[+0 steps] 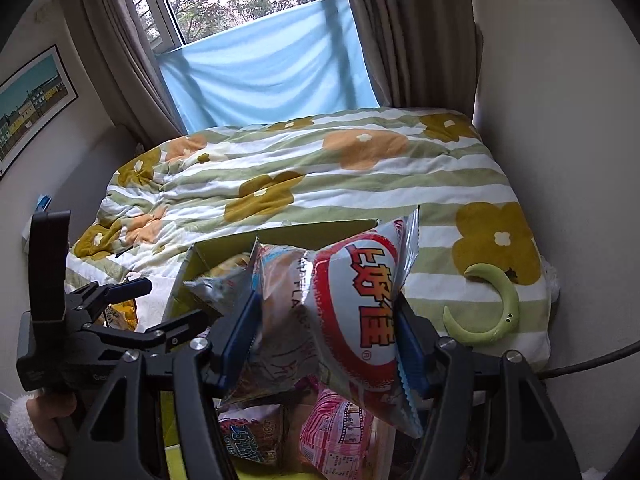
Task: Organize snacks
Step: 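Carry both bags over the box and open both tools to drop them in, then move both tools back over the remaining snacks on the table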
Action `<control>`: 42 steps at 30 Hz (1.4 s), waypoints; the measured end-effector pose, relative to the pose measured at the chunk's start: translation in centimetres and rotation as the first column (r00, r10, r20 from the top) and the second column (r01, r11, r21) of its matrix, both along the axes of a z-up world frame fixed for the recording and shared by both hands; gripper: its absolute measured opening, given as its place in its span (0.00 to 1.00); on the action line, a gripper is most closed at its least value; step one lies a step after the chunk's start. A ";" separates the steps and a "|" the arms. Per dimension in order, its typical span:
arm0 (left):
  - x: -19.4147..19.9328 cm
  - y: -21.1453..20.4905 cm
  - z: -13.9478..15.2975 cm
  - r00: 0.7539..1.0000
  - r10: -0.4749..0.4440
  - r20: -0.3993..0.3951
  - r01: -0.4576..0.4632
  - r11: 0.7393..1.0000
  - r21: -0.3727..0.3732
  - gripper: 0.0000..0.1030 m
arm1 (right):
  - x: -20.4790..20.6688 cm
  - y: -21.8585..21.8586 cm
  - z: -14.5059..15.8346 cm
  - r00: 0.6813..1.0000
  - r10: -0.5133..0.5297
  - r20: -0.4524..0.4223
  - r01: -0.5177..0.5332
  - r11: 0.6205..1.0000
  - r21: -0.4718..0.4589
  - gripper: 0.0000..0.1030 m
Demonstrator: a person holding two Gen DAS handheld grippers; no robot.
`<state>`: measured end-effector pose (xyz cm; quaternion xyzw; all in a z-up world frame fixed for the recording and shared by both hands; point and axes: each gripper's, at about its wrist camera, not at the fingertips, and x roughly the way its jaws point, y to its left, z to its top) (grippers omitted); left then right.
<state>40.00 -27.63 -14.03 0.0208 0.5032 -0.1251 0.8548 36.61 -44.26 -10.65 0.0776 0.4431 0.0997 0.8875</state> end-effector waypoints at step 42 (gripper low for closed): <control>-10.2 7.7 3.1 0.991 0.131 0.039 -0.130 0.991 -0.023 0.99 | -1.8 4.5 1.8 0.986 0.085 0.140 -0.071 0.992 -0.103 1.00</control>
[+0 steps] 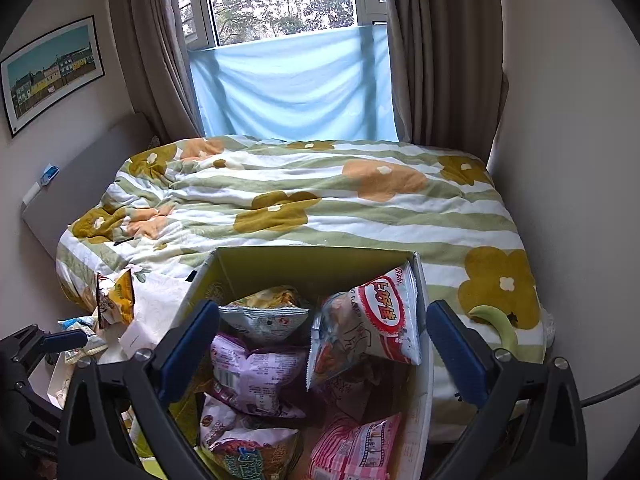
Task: Organize snacks
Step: 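Move both tools back over the remaining snacks on the table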
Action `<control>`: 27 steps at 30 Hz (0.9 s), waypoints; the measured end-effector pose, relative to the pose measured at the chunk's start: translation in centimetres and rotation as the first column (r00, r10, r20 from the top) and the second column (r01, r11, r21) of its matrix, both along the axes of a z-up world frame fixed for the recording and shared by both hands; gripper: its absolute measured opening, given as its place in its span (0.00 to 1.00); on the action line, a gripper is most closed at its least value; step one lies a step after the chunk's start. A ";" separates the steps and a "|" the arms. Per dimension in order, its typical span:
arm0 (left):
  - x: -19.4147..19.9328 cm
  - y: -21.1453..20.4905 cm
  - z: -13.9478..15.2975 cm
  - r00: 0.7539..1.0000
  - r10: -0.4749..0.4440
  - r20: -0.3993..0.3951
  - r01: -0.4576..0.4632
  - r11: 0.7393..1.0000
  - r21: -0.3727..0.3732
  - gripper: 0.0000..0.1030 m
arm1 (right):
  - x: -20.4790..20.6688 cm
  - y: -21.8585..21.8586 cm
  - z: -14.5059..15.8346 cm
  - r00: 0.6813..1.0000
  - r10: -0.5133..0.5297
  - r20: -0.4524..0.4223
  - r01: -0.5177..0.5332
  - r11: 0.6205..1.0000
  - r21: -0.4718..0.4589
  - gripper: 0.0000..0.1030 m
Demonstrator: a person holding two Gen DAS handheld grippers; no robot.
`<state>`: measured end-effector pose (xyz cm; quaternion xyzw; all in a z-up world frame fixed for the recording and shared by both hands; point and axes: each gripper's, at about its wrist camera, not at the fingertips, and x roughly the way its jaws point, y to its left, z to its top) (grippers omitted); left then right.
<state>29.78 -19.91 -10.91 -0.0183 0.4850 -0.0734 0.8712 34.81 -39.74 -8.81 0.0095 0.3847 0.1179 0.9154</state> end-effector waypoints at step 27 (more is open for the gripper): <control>-10.8 19.9 -1.6 0.991 -0.131 -0.025 0.129 0.990 -0.065 0.99 | -18.9 15.3 -0.1 0.970 -0.235 -0.066 0.238 0.970 0.054 1.00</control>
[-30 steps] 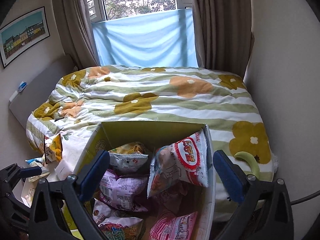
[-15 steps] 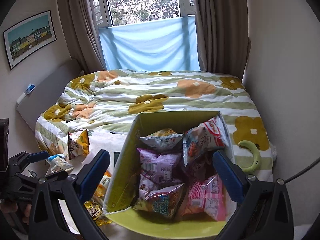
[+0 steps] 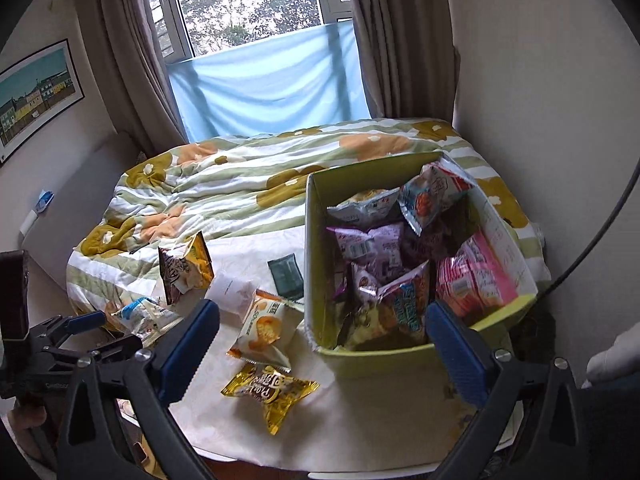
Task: Organize snacks
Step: 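Move both tools back over the remaining snacks on the table, then grasp the orange-white egg cake packet with the left tool while the right tool grasps the gold chocolate bag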
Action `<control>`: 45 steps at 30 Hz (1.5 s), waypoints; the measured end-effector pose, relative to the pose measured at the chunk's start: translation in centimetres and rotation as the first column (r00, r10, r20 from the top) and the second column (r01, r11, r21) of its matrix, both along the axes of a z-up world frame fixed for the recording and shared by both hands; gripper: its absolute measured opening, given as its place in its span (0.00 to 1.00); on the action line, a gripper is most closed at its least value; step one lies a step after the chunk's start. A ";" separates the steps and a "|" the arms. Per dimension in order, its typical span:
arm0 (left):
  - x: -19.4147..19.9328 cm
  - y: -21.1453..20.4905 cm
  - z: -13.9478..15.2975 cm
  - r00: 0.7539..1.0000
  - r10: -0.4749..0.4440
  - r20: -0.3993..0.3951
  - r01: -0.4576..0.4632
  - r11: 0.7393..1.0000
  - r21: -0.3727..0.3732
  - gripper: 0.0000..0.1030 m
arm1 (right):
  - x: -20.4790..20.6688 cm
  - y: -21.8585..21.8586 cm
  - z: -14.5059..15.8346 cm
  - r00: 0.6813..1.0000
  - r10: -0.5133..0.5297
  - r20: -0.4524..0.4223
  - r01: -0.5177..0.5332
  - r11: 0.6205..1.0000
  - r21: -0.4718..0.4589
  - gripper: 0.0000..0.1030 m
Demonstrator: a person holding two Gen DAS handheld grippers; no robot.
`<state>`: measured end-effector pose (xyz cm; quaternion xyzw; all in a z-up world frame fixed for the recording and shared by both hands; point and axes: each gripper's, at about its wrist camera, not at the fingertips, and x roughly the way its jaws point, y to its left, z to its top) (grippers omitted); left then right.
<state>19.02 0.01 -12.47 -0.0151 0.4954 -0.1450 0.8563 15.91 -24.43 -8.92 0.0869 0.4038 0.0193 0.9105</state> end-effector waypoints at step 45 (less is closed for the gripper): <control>13.6 -11.3 -16.4 0.929 -0.248 -0.275 0.269 0.962 0.041 0.60 | 2.1 3.2 -18.5 0.939 -0.061 -0.339 0.157 0.951 0.266 0.88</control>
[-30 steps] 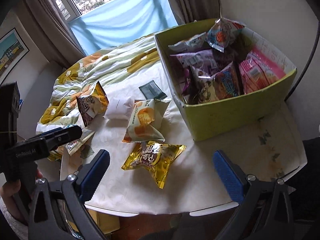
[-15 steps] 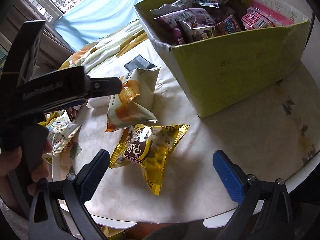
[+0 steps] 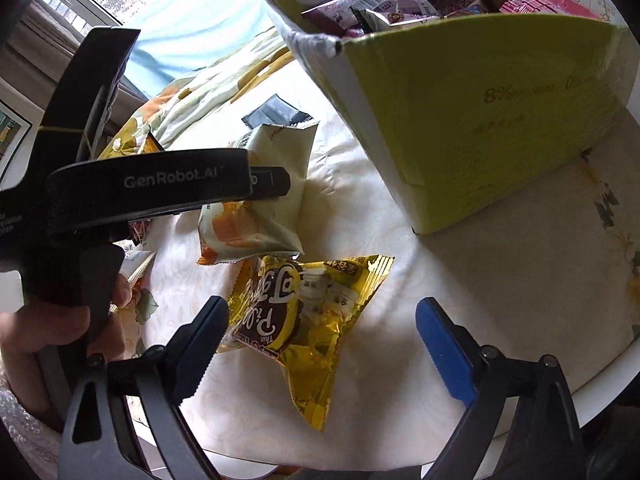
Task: Organize snacks
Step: 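Grasp the orange-white egg cake packet with the left tool while the right tool grasps the gold chocolate bag, then carry both items to the box and release the egg cake packet with the left tool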
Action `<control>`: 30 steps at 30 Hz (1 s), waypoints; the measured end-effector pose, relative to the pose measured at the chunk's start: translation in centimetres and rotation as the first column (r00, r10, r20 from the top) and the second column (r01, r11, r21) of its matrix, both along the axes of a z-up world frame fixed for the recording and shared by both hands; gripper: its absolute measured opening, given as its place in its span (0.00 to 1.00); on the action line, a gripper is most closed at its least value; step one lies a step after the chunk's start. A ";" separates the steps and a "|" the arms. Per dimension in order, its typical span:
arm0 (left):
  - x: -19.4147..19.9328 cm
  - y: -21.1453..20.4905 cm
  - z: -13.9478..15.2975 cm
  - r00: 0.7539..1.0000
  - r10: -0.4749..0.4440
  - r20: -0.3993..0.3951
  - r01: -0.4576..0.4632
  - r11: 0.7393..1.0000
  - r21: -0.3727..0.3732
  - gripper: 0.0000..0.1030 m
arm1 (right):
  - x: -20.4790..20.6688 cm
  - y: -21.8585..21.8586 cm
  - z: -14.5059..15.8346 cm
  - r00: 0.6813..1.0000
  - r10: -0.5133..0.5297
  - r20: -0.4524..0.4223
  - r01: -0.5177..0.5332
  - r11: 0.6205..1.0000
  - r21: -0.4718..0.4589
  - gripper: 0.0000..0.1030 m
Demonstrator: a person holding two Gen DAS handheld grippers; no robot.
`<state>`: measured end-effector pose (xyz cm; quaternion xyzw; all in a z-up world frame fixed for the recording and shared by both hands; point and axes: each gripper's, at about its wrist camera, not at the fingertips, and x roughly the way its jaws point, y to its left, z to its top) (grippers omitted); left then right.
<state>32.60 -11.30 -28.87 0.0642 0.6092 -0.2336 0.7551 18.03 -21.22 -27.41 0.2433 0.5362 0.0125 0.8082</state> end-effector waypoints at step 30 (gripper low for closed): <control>-4.7 3.4 4.9 0.992 0.060 0.113 -0.057 0.998 -0.037 0.57 | -1.1 1.3 1.2 0.995 0.084 0.052 -0.085 0.996 0.016 0.42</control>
